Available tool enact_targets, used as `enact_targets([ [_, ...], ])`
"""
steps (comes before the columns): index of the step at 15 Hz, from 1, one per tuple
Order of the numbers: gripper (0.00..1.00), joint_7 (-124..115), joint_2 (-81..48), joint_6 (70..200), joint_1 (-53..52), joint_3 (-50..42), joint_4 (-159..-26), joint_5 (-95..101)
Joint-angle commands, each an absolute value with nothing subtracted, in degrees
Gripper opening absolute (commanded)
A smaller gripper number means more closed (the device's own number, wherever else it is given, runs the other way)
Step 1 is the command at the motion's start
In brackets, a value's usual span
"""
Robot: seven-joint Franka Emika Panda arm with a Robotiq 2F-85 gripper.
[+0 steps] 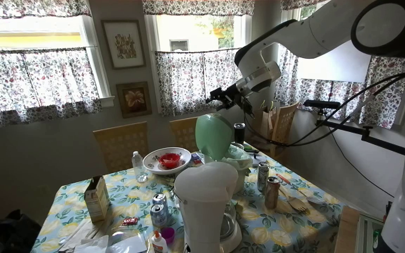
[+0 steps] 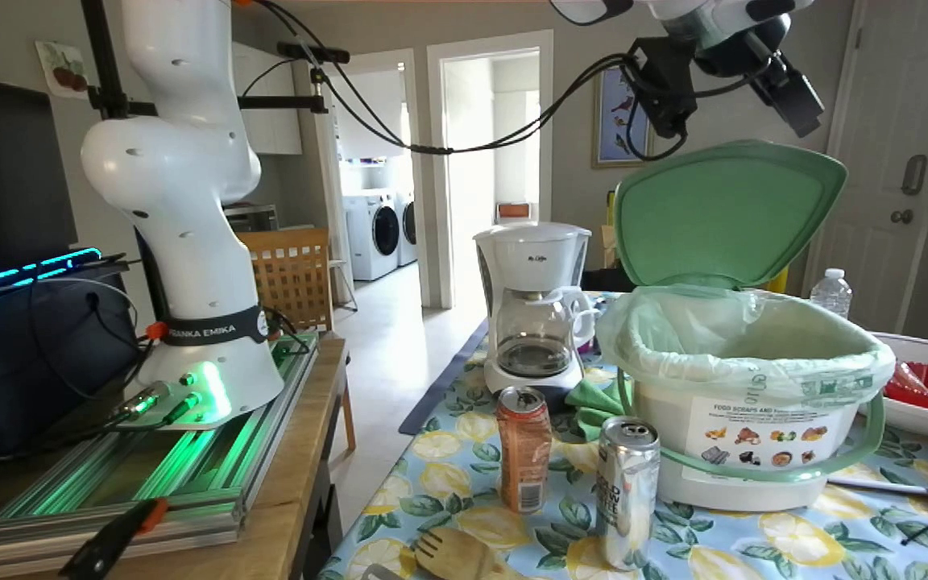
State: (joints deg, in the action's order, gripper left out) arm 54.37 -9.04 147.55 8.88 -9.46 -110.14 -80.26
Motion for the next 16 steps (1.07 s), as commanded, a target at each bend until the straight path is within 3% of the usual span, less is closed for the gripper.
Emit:
enact_targets([
  [1,1.00,52.21,-6.18,161.20,6.05,-9.06,-114.49,-77.12],
  [8,1.00,36.97,-5.74,180.71,1.08,-11.54,-125.05,-59.69],
  [16,1.00,30.75,0.04,178.99,0.93,-16.10,-136.04,-49.35],
])
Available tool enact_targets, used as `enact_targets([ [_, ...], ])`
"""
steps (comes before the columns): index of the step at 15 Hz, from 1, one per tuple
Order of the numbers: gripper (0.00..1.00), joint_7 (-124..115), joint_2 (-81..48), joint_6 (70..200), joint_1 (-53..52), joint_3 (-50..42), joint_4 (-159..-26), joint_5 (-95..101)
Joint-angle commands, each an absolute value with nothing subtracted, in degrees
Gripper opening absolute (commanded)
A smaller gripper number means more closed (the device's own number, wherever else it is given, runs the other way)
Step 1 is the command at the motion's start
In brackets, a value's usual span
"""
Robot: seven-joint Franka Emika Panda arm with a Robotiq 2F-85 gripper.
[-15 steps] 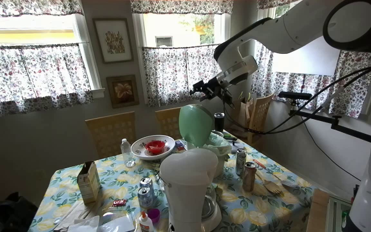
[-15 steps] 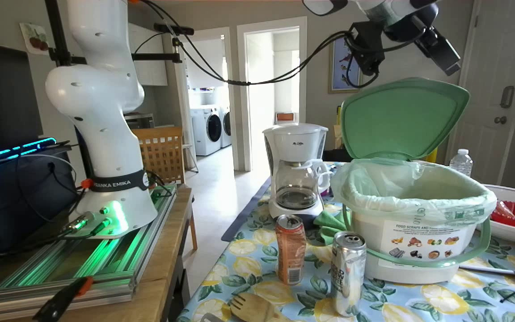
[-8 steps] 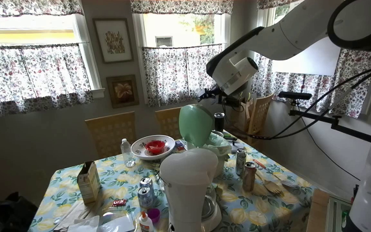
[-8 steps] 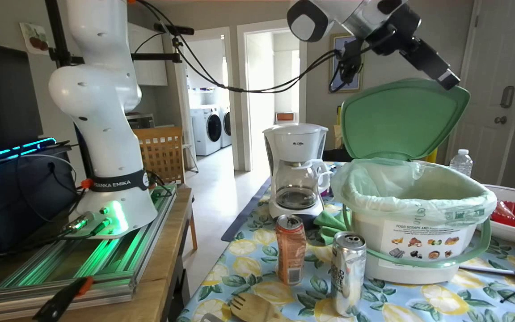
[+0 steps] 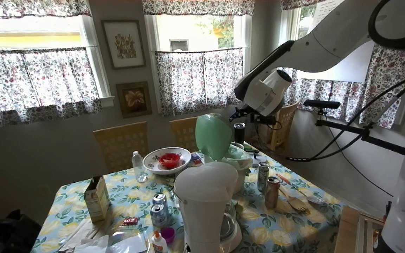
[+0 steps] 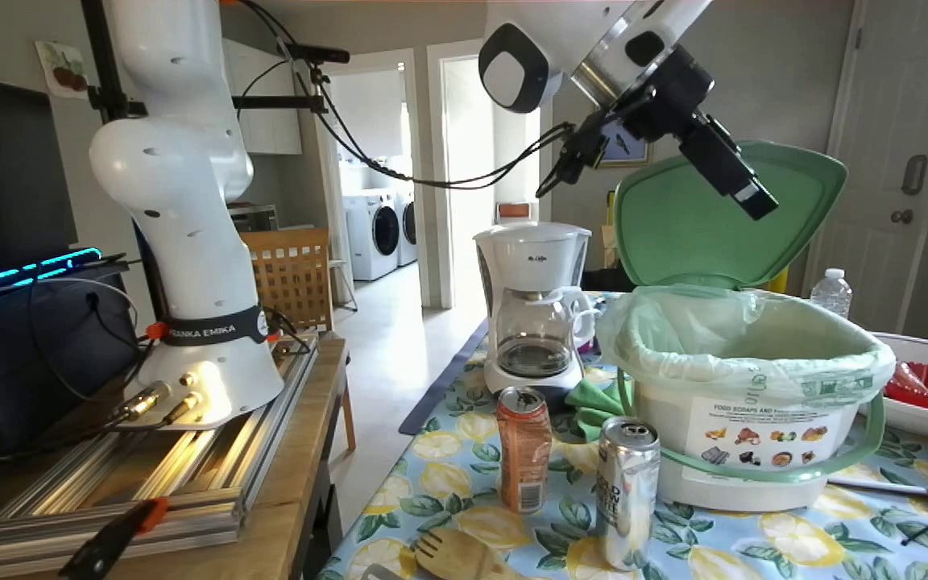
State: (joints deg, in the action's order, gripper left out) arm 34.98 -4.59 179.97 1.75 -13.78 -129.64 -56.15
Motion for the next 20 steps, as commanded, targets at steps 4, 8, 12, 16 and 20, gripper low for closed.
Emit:
enact_targets([
  [4,1.00,22.31,2.08,174.22,6.18,-15.77,-141.66,-35.10],
  [8,1.00,12.04,3.21,164.41,10.37,-16.58,-141.64,-21.19],
  [12,1.00,5.35,4.24,157.39,12.41,-16.12,-140.39,-13.69],
  [16,1.00,1.30,3.76,153.11,12.50,-15.18,-140.57,-7.99],
  [20,1.00,0.50,3.59,152.14,12.34,-14.34,-141.62,-4.34],
])
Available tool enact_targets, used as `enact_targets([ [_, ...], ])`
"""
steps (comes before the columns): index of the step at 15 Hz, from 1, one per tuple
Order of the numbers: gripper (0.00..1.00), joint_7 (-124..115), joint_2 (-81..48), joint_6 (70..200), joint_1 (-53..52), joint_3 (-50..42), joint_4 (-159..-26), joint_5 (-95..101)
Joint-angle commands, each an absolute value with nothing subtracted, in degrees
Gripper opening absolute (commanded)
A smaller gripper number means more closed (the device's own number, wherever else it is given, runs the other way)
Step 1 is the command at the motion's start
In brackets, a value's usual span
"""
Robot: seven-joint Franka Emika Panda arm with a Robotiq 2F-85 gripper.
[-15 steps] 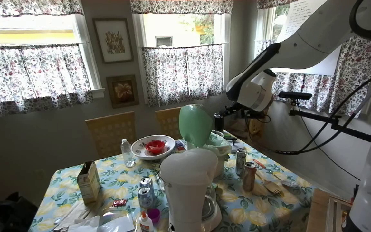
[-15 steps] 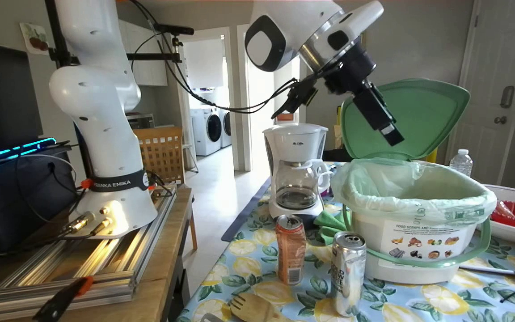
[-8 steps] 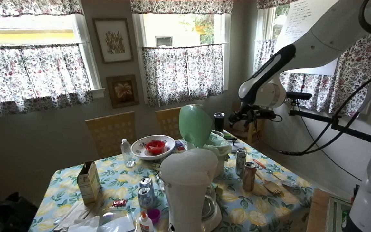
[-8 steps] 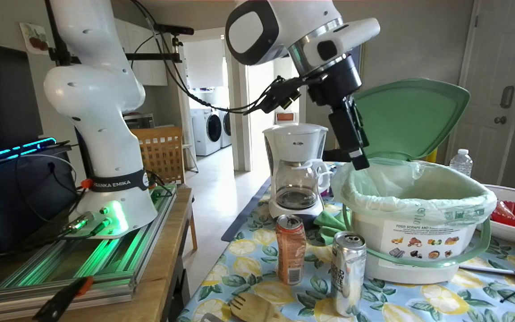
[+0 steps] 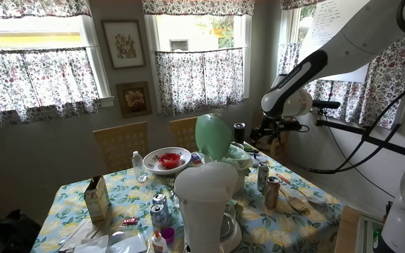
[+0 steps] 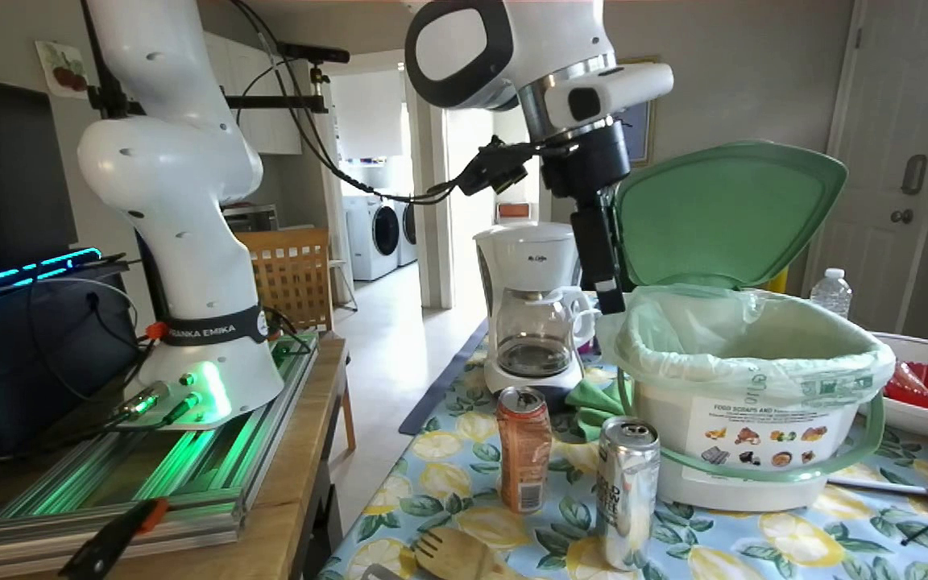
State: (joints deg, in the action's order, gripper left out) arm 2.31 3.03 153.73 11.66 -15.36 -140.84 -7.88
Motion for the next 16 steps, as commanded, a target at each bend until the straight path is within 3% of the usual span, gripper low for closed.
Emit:
enact_targets([
  [1,1.00,1.04,3.67,151.39,12.24,-14.18,-141.75,-4.10],
  [16,1.00,4.84,1.40,145.27,11.99,-13.17,-146.51,4.40],
])
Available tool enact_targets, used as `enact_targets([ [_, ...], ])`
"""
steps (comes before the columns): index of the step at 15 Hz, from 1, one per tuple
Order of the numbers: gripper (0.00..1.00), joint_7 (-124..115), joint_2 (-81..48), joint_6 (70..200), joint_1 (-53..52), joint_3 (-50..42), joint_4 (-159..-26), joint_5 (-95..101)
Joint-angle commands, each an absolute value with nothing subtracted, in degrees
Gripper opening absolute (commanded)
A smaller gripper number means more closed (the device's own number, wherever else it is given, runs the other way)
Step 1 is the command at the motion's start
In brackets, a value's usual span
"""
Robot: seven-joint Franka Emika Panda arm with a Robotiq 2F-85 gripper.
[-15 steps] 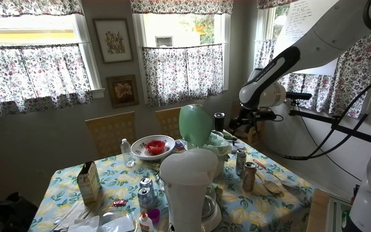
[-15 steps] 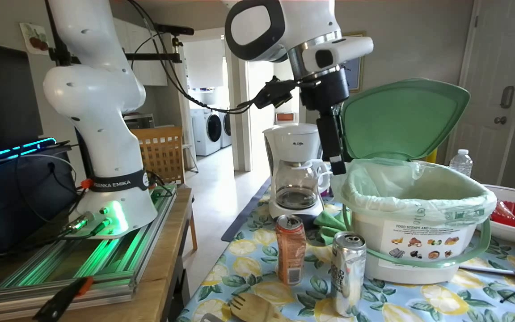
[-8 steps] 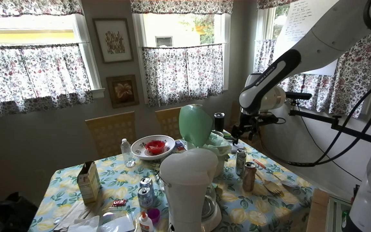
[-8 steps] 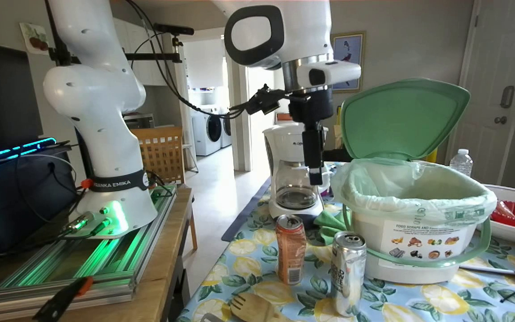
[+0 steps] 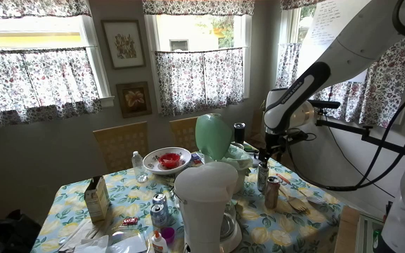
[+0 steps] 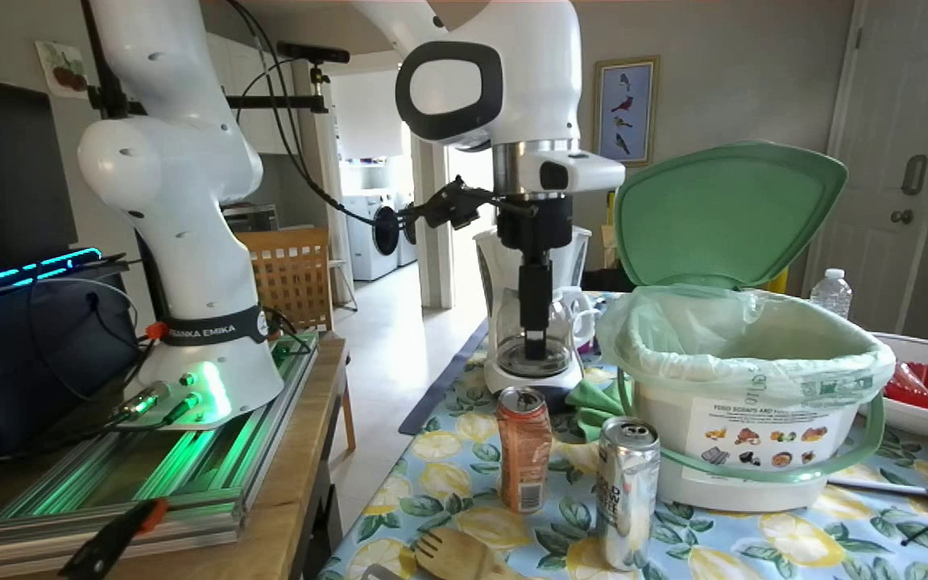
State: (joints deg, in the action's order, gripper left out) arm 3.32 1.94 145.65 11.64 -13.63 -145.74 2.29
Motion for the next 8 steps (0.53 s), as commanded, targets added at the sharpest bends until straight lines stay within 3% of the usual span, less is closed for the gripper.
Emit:
enact_targets([
  [1,1.00,5.09,1.09,145.33,11.98,-13.14,-146.69,4.86],
  [8,1.00,8.57,-2.22,146.64,12.06,-13.21,-147.30,5.39],
])
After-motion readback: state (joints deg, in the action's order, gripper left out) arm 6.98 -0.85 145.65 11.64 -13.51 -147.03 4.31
